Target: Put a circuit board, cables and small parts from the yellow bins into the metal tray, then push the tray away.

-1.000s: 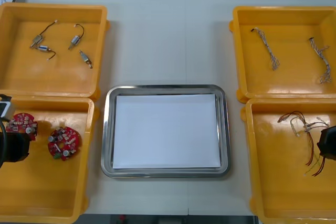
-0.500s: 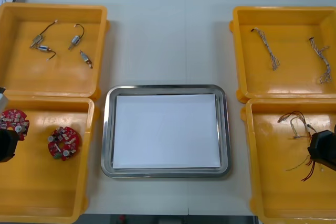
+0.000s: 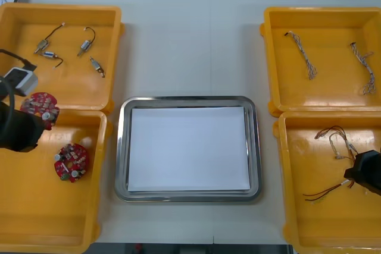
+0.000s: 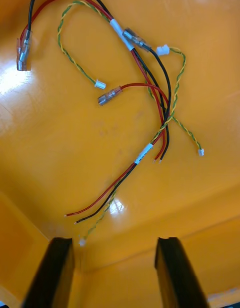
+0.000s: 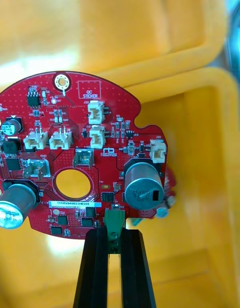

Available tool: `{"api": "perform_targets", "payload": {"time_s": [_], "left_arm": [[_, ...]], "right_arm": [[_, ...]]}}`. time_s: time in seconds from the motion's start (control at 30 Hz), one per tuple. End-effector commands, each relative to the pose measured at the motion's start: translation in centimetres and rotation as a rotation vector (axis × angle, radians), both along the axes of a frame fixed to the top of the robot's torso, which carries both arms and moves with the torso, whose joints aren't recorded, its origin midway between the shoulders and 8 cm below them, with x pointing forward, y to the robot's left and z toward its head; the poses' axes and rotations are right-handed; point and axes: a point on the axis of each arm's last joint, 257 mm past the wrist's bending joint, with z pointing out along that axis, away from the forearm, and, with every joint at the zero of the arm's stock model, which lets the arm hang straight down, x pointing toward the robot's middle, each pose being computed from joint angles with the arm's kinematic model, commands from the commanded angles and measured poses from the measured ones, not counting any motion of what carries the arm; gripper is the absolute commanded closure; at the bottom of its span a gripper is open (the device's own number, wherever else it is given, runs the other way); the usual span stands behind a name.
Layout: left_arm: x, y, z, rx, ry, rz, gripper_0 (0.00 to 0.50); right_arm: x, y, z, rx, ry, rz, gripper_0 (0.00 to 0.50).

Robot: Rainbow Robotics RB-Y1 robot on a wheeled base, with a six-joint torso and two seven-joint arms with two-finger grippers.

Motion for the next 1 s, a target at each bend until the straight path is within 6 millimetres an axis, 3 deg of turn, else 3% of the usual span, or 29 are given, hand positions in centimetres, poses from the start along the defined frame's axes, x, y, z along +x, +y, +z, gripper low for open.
{"api": "perform_targets", "payload": {"time_s": [0.03,0.27,0.57,0.73,1.0], "left_arm": [[1.1,-5.2,1.5,-0.096,-0.026,0.019,0.5],[0.9,-10.9,1.4,-0.152,-0.018,-0.014,0.5],[0.4,-16.3,0.7,-0.194,-0.017,-0.053,0.5],[0.3,-18.7,-0.2,-0.2,-0.028,-0.084,0.5],[-0.7,-20.8,-1.5,-0.188,-0.007,-0.118,0.5]], "right_arm": [[-0.4,0.4,-0.1,0.003,-0.01,-0.018,0.0],[0.6,-1.0,0.8,-0.015,-0.028,-0.052,0.0],[3.2,-2.2,0.9,0.046,-0.026,-0.186,0.0],[4.1,-2.0,1.2,0.109,-0.026,-0.311,0.0],[4.6,-2.6,1.0,0.158,-0.008,-0.441,0.0]]}}
